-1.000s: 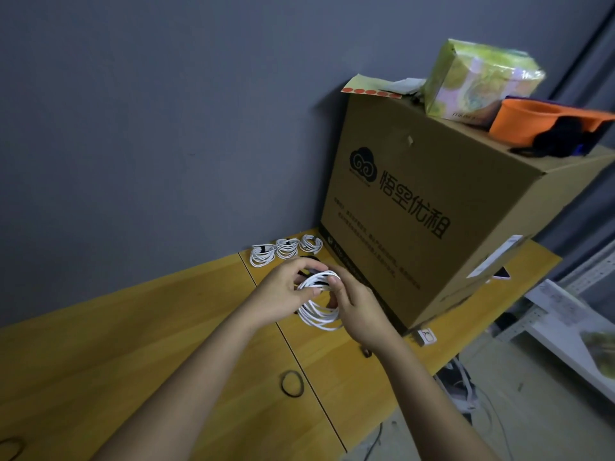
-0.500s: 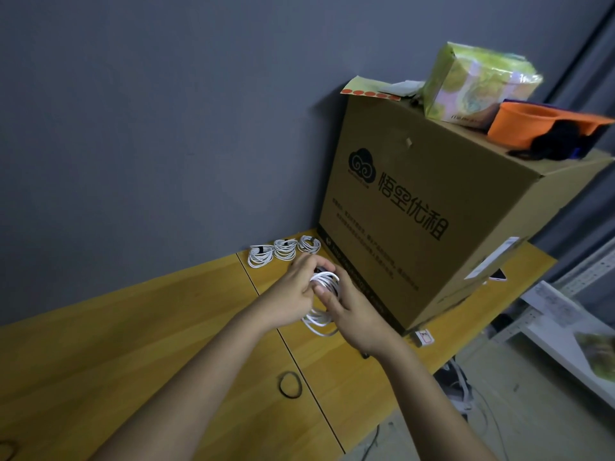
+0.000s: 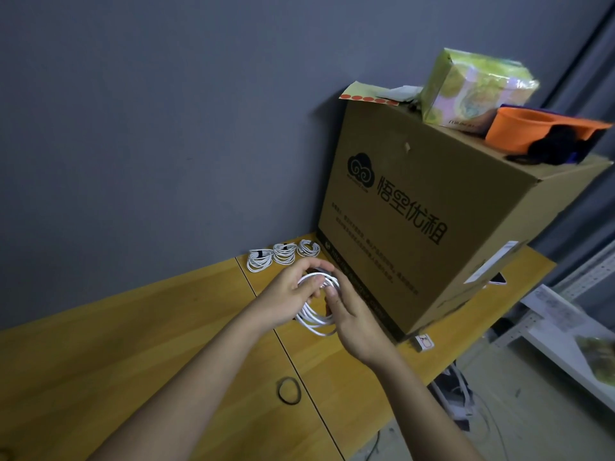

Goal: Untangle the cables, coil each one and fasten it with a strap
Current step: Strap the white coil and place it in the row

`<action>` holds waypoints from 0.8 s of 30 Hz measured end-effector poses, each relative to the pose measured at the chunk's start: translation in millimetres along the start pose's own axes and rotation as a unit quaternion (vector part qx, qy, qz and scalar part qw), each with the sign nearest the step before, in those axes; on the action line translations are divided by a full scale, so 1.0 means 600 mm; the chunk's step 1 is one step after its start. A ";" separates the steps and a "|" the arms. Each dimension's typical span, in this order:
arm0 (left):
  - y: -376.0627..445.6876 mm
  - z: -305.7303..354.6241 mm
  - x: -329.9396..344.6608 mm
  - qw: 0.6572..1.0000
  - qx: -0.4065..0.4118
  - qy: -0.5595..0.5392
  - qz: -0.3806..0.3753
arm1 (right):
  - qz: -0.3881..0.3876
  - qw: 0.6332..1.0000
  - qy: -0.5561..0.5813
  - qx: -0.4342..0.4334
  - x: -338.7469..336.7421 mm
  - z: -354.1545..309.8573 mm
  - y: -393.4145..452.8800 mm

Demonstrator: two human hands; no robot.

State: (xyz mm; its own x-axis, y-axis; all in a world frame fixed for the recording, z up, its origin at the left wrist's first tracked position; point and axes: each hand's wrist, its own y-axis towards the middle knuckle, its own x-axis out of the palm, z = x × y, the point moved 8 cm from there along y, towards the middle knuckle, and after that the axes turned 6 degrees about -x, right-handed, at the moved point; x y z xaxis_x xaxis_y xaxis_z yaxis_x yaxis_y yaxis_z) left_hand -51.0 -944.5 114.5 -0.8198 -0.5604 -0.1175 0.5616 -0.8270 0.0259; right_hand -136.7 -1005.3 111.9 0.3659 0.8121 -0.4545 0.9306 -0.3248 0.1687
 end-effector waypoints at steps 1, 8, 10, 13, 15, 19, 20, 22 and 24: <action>0.001 0.000 -0.001 1.000 0.001 0.007 0.008 | 0.001 1.000 0.020 0.008 0.001 -0.004 -0.001; 0.006 0.011 -0.003 0.998 0.029 0.048 0.019 | 0.018 0.984 0.130 0.123 -0.008 0.011 0.016; 0.007 0.010 -0.003 0.998 0.033 0.056 0.018 | 0.013 0.975 0.174 0.135 -0.008 0.015 0.019; 0.008 0.011 0.000 0.996 0.040 0.074 0.027 | 0.047 0.975 0.176 0.126 -0.011 0.009 0.022; 0.007 0.023 0.002 0.991 0.071 0.107 0.041 | 0.082 0.982 0.134 0.101 -0.011 0.007 0.022; 0.012 0.035 0.006 0.983 0.102 0.148 0.045 | 0.083 0.990 0.107 0.049 -0.010 -0.008 0.024; 0.014 0.032 0.004 0.985 0.097 0.136 0.045 | 0.078 0.992 0.093 0.027 -0.011 -0.015 0.023; 0.017 0.026 0.000 0.992 0.075 0.088 0.045 | 0.082 0.996 0.044 -0.013 -0.018 -0.027 0.022; 0.020 0.025 0.000 0.995 0.065 0.058 0.044 | 0.113 0.992 -0.034 -0.045 -0.027 -0.030 0.021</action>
State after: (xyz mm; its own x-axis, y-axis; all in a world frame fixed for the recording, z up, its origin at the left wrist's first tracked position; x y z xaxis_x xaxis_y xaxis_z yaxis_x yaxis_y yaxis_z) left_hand -46.0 -955.4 129.8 -0.7448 -0.6288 -0.2234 0.6056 -0.7775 0.1696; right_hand -130.8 -1013.7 136.9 0.5669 0.6876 -0.4536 0.8229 -0.4478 0.3497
